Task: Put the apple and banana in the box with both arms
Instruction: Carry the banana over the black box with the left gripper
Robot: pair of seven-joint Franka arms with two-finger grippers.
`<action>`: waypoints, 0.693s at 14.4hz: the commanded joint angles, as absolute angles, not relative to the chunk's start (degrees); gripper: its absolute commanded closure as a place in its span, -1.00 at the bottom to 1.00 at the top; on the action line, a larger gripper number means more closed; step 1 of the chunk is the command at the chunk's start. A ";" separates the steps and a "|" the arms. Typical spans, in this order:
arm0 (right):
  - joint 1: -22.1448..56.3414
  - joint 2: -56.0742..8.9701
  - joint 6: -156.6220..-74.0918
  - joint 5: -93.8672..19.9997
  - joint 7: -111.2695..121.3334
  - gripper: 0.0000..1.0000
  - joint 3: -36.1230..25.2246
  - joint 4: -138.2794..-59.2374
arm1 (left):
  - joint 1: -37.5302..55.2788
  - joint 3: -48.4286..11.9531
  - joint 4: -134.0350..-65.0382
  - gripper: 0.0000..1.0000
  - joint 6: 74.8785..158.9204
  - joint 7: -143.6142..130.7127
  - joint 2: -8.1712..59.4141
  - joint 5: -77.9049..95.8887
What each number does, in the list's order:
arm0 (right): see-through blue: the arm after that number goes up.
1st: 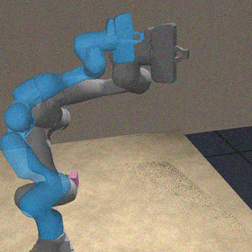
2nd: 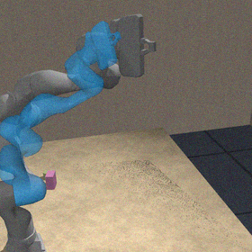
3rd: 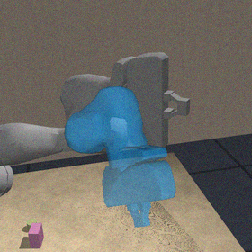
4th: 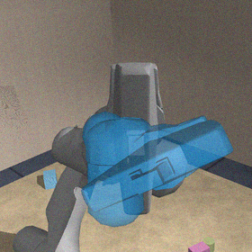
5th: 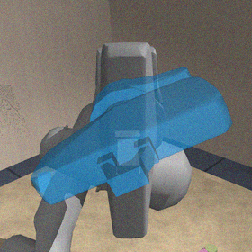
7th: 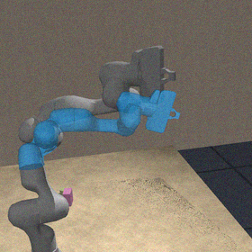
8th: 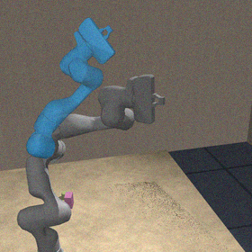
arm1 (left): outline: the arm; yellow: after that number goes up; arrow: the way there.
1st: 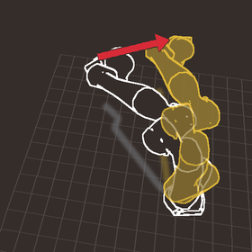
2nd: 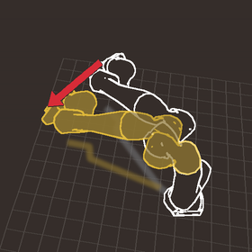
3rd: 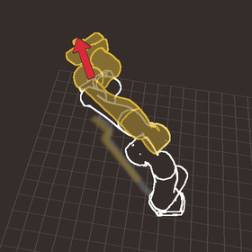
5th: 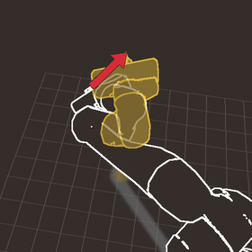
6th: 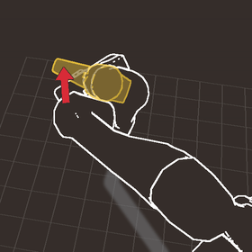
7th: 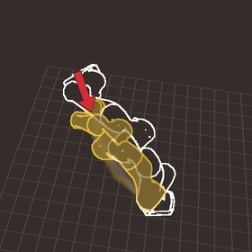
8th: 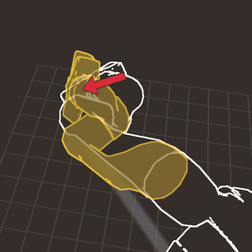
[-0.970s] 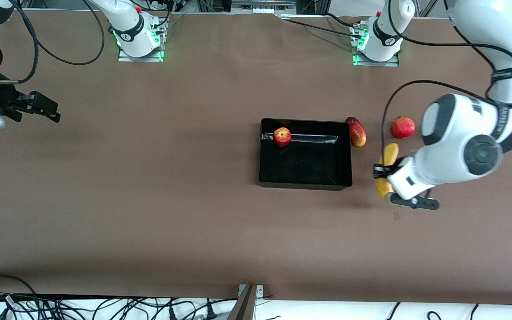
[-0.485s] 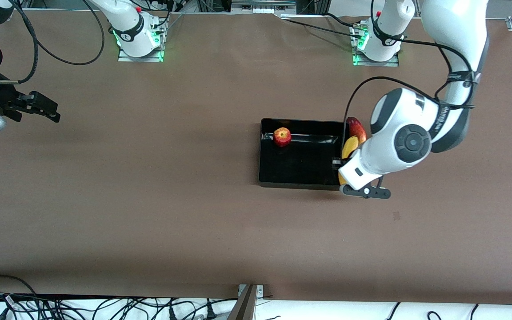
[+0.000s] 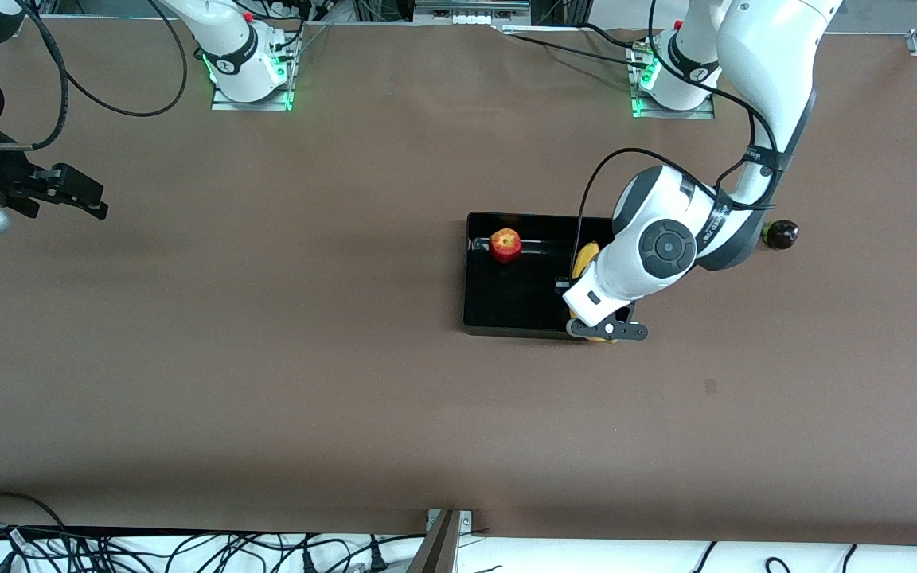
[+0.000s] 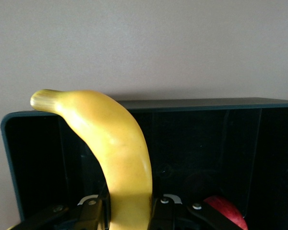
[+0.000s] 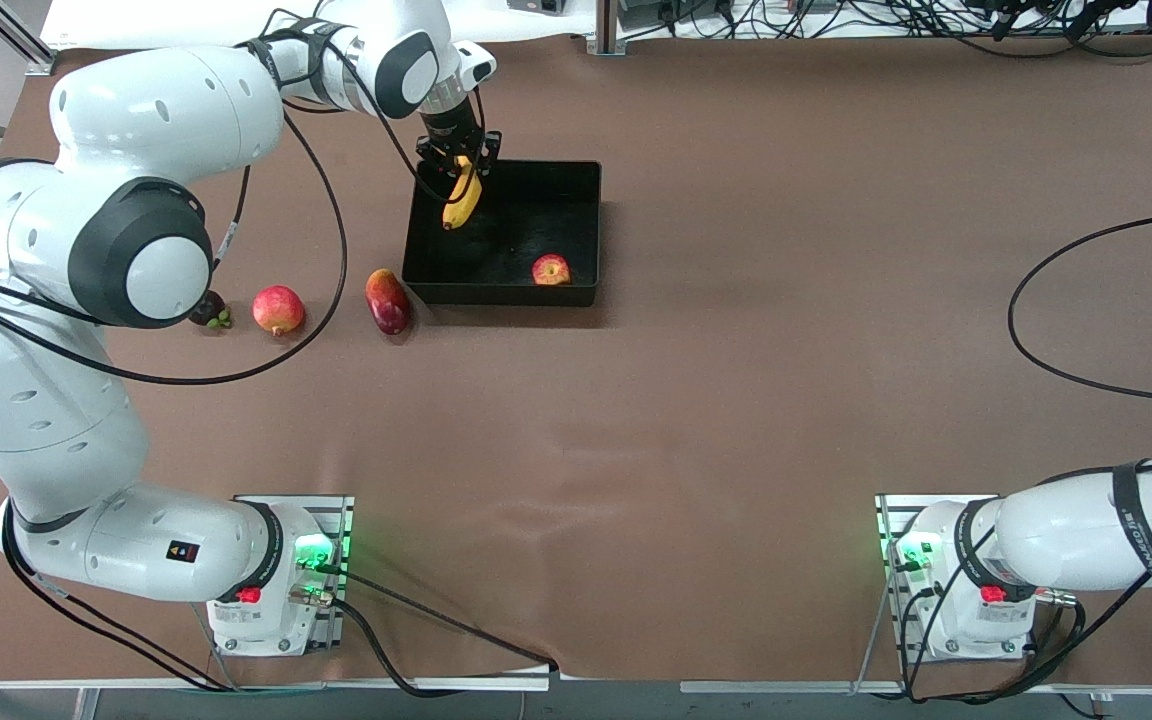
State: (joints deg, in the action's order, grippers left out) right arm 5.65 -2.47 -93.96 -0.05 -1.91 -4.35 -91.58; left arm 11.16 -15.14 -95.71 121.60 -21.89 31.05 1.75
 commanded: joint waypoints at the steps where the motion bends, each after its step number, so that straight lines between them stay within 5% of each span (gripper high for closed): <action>1: 5.45 -2.72 -93.87 0.70 -2.02 -1.00 -4.22 -90.79 | 10.99 -16.08 -99.31 1.00 121.99 -23.20 28.74 1.85; 10: 5.45 -2.72 -93.87 0.70 -1.93 -1.00 -4.22 -90.79 | 10.81 -17.31 -103.36 1.00 121.20 -24.52 22.94 1.93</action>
State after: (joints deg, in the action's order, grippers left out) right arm 5.65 -2.48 -93.96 -0.05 -1.91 -4.35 -91.57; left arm 11.16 -17.15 -100.97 121.52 -23.52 26.18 1.75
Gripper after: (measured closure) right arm 0.000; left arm 0.661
